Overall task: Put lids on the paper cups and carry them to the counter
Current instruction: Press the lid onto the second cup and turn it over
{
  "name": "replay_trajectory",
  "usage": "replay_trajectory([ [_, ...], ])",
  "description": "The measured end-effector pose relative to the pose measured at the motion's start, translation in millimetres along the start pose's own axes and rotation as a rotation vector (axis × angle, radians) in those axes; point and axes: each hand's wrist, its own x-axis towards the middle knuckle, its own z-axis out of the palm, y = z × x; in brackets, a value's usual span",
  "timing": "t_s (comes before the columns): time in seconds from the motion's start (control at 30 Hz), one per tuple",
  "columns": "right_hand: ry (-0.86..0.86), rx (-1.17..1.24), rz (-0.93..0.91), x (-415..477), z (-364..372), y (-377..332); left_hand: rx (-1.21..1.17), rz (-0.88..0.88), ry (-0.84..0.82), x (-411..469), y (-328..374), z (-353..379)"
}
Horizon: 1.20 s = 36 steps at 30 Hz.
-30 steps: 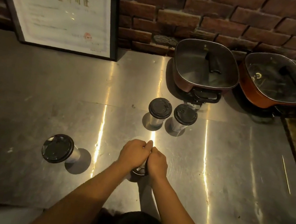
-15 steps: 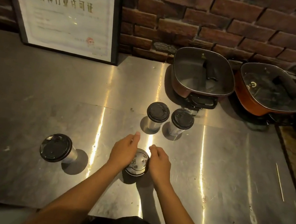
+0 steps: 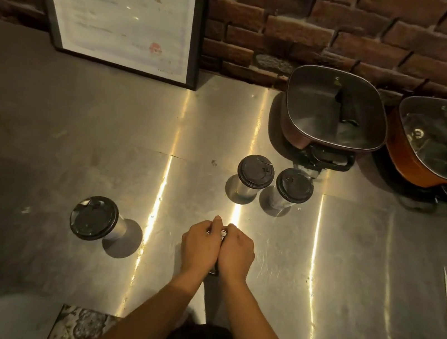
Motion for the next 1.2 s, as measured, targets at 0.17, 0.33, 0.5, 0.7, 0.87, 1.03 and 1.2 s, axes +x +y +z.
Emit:
replay_trajectory([
  [0.17, 0.033, -0.028, 0.000, 0.8, 2.9, -1.9, 0.011, 0.022, -0.006, 2.7, -2.7, -0.4],
  [0.33, 0.059, -0.012, -0.011, -2.9, 2.4, -4.9, 0.025, 0.018, -0.011, 1.7, -1.0, -0.8],
  [0.5, 0.071, 0.052, 0.012, -5.9, 1.2, -4.6, -0.004, -0.010, -0.017, -2.6, 5.1, -5.5],
  [0.7, -0.056, 0.245, 0.164, -8.4, -12.8, -2.2, 0.085, 0.103, -0.214, -1.1, 15.3, -14.5],
  [0.87, -0.095, 0.085, 0.019, -11.5, -22.6, 13.7, 0.030, 0.217, -0.323, 0.4, 29.8, -28.2],
  [1.03, -0.074, -0.386, -0.597, -16.3, -26.2, 14.4, -0.351, 0.035, -0.198, -0.8, 27.1, -47.9],
  [1.2, -0.190, -0.838, -0.863, -11.4, -13.7, -0.5, -0.470, -0.113, -0.163, -18.4, 8.3, -54.0],
])
